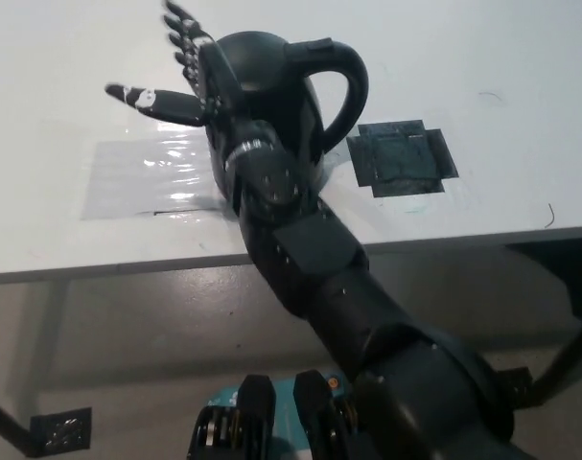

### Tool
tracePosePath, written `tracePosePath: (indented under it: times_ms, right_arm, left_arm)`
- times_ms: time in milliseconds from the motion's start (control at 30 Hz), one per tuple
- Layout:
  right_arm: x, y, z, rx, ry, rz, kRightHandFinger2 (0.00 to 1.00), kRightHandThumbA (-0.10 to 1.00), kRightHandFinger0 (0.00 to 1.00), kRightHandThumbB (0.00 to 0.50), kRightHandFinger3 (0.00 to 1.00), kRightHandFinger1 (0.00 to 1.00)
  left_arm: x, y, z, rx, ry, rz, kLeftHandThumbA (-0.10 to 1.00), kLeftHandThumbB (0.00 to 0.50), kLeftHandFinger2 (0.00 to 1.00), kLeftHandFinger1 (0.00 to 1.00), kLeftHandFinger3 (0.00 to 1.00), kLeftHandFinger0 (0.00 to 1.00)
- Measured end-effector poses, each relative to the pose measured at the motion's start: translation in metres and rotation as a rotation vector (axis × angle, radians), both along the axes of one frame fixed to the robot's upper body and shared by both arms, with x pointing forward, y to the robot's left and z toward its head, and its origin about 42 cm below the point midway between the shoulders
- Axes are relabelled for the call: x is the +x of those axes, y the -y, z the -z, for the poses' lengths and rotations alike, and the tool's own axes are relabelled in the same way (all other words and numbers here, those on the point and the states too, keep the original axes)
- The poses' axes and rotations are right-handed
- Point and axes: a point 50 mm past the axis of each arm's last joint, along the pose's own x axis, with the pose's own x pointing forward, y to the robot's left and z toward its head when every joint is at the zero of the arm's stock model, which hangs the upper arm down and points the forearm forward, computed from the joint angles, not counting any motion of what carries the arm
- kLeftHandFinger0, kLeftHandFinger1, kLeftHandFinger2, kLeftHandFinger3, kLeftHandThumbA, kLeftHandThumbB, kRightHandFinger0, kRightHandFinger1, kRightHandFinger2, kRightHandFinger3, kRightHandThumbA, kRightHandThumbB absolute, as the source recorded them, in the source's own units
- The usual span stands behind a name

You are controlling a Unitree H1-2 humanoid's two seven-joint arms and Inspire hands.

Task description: The robot uses its right hand to push down on the lid of a kettle kept in the middle of the desk to close it

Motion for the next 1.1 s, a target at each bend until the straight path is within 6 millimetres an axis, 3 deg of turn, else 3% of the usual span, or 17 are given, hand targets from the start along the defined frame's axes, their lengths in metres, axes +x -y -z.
tracePosePath:
  times_ms: [133,233,267,333,400,467,533,633,767,800,933,1033,1100]
  right_arm:
    - [-0.004,0.002,0.008,-0.003,0.054,0.002,1.0,1.0,1.0,0.137,1.0,1.0]
    - [-0.005,0.002,0.015,-0.012,0.045,0.003,1.0,1.0,1.0,0.118,1.0,1.0]
    - [-0.008,0.003,0.025,-0.019,0.019,0.005,1.0,1.0,1.0,0.116,1.0,1.0]
    - [-0.02,0.011,0.069,-0.052,-0.101,0.017,1.0,0.99,1.0,0.107,1.0,1.0]
    - [-0.031,0.018,0.102,-0.07,-0.185,0.029,1.0,0.98,1.0,0.105,1.0,1.0]
    - [-0.035,0.022,0.113,-0.073,-0.209,0.031,1.0,1.0,1.0,0.116,1.0,1.0]
    - [-0.033,0.021,0.105,-0.063,-0.187,0.02,1.0,1.0,1.0,0.088,1.0,1.0]
    - [-0.029,0.017,0.083,-0.027,-0.113,-0.008,1.0,0.95,1.0,0.128,1.0,1.0]
    - [-0.026,0.014,0.044,0.037,0.016,-0.029,1.0,0.9,1.0,0.127,1.0,1.0]
    - [-0.027,0.015,0.034,0.057,0.052,-0.034,1.0,0.96,1.0,0.166,1.0,1.0]
    - [-0.034,0.019,0.014,0.108,0.139,-0.045,1.0,0.99,1.0,0.178,1.0,1.0]
    - [-0.042,0.023,0.0,0.137,0.194,-0.059,1.0,0.94,1.0,0.201,1.0,1.0]
    - [-0.047,0.027,-0.01,0.152,0.23,-0.07,1.0,0.91,1.0,0.215,1.0,1.0]
  left_arm:
    - [0.001,0.0,-0.002,0.003,0.008,0.002,0.2,0.175,0.99,1.0,1.0,1.0]
    - [0.003,0.0,-0.003,0.003,0.014,0.003,0.19,0.157,0.98,1.0,1.0,1.0]
    - [0.003,0.0,-0.003,0.003,0.015,0.003,0.19,0.157,0.98,1.0,1.0,1.0]
    - [0.003,0.0,-0.003,0.002,0.015,0.002,0.19,0.156,1.0,1.0,1.0,1.0]
    - [0.0,-0.001,-0.002,0.001,0.009,-0.002,0.18,0.162,1.0,1.0,1.0,1.0]
    - [-0.003,-0.001,-0.002,-0.001,0.004,-0.005,0.18,0.158,1.0,1.0,1.0,1.0]
    - [-0.003,-0.001,-0.001,-0.002,0.004,-0.006,0.18,0.161,1.0,1.0,1.0,1.0]
    - [-0.004,-0.001,-0.001,-0.001,0.002,-0.007,0.21,0.119,0.93,1.0,1.0,1.0]
    - [-0.007,0.0,-0.001,-0.001,-0.003,-0.009,0.18,0.088,0.93,1.0,1.0,1.0]
    - [-0.007,0.0,-0.001,-0.003,-0.004,-0.01,0.18,0.085,0.91,1.0,1.0,1.0]
    - [-0.007,0.002,0.0,-0.008,-0.005,-0.011,0.17,0.078,0.91,1.0,1.0,1.0]
    - [-0.006,0.002,0.0,-0.009,-0.006,-0.011,0.16,0.087,0.91,1.0,1.0,1.0]
    - [-0.006,0.002,0.0,-0.01,-0.007,-0.011,0.24,0.126,0.9,1.0,1.0,1.0]
